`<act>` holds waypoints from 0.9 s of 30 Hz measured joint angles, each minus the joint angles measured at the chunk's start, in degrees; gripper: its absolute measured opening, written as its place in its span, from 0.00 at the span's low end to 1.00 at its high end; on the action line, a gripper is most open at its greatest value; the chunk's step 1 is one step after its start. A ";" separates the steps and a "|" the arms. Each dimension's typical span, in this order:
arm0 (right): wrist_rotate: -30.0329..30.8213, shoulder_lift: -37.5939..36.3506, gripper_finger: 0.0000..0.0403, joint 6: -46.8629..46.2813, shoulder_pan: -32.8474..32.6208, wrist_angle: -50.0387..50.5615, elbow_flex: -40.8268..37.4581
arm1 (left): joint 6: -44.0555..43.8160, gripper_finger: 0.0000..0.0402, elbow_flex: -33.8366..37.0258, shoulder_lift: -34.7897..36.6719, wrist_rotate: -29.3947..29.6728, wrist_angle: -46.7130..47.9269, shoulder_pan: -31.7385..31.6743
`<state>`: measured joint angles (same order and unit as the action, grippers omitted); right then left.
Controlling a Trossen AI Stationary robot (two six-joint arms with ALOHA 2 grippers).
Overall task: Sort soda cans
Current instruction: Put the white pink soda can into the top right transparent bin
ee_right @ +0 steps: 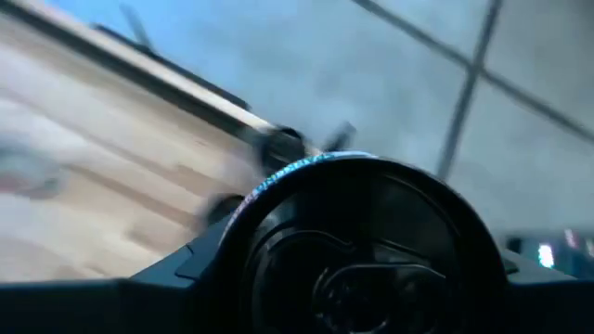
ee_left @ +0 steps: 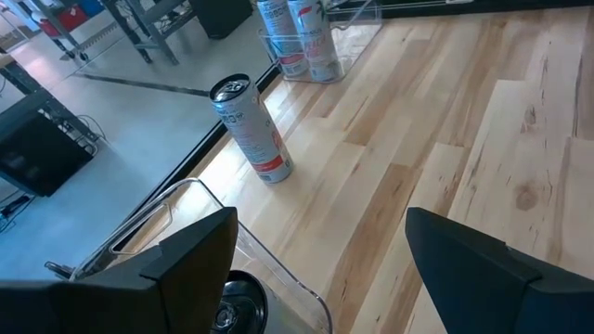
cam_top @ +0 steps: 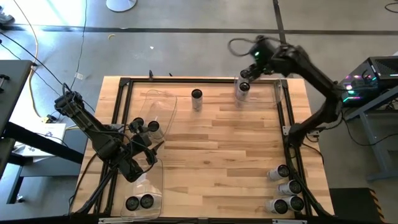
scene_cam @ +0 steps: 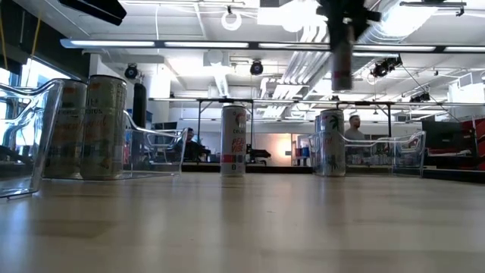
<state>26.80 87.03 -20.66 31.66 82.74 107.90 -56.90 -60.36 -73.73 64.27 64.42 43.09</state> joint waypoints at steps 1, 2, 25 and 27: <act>-0.72 -0.58 0.59 0.05 2.92 0.57 -0.95 | 0.00 0.76 0.00 0.00 0.00 0.00 0.00; -1.46 -0.94 0.59 0.48 5.84 0.89 -2.15 | 0.00 0.76 0.00 0.00 -0.01 -0.01 0.00; -21.80 -2.92 0.59 8.30 26.93 -37.61 -39.29 | 0.02 0.76 0.00 0.00 -0.07 -0.18 0.00; -22.34 -2.28 0.59 8.33 26.92 -37.97 -39.50 | 0.02 0.76 0.00 0.00 -0.07 -0.25 0.00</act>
<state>4.46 84.75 -12.33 58.58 44.77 68.40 -56.88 -60.36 -73.73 64.20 64.17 43.09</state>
